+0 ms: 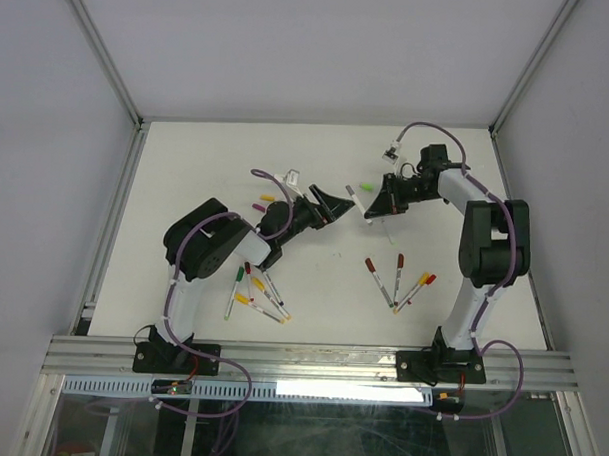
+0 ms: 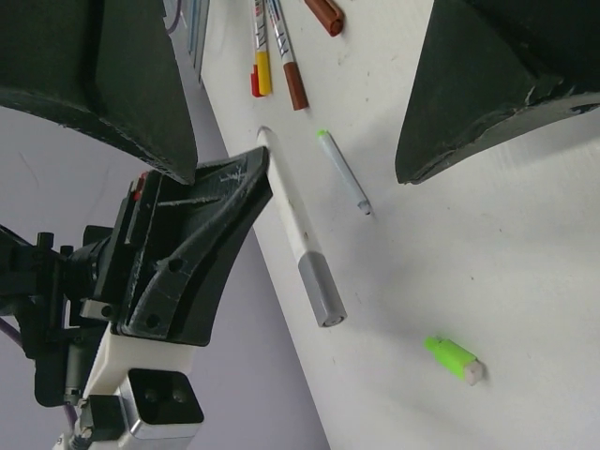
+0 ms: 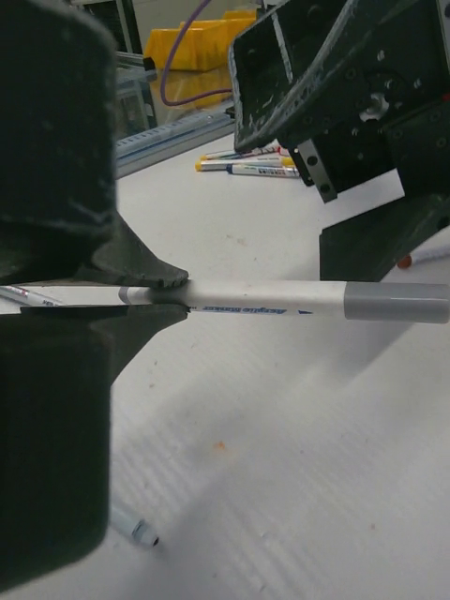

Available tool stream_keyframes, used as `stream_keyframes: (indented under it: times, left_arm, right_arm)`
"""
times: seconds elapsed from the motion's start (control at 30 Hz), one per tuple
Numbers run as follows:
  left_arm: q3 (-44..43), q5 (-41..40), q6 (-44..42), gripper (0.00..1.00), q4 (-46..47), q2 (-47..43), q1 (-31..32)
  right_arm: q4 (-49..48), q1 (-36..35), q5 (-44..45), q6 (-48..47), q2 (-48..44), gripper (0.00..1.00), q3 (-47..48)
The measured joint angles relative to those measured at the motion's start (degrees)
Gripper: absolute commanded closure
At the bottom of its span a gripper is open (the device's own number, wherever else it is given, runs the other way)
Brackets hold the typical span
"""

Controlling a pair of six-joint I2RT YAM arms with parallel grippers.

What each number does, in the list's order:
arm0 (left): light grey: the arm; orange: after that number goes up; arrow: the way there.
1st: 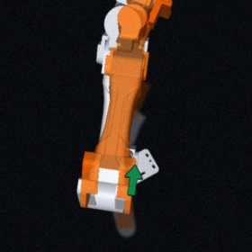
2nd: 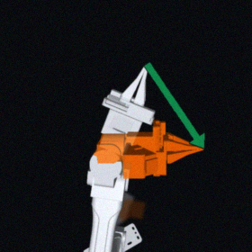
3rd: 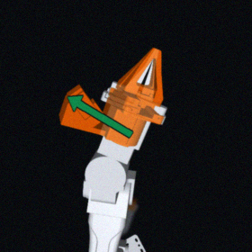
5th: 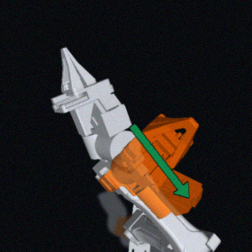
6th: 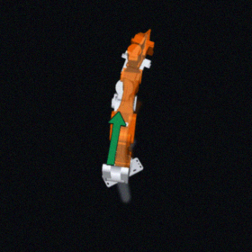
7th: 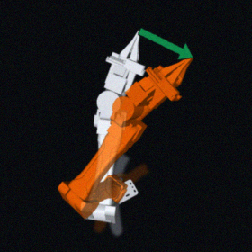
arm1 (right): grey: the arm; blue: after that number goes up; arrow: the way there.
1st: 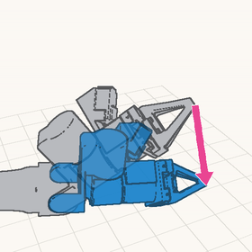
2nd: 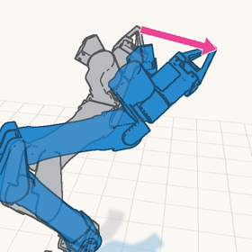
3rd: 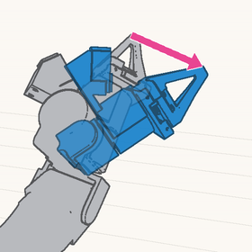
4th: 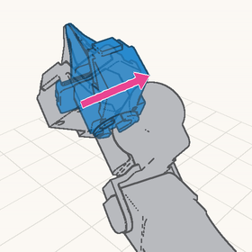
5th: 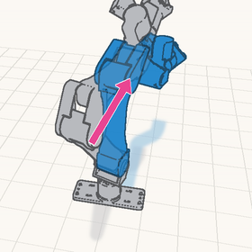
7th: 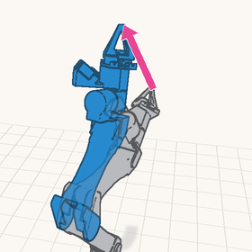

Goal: Open the pen caps
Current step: Open the pen cap from the pen.

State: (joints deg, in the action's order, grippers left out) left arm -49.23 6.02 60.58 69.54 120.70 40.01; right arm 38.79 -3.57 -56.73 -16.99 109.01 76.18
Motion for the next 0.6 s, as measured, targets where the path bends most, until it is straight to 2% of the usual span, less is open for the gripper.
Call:
stream_keyframes:
  times: [0.1, 0.33, 0.6]
  left_arm:
    - [-1.1, -0.2, 0.8, 0.20, 0.0, 0.9, 0.0]
    - [-2.1, -0.7, 3.4, 0.45, 0.5, 3.1, 0.0]
    - [-2.1, -0.9, 6.1, 0.88, 2.3, 3.7, 0.0]
  right_arm:
    - [-0.2, -1.6, -1.9, 0.4, 0.0, 1.00, 0.0]
    - [-0.5, -3.9, -3.9, 0.6, 0.4, 1.00, 0.0]
    - [-0.8, -5.3, -4.0, 1.0, 2.2, 1.00, 0.0]
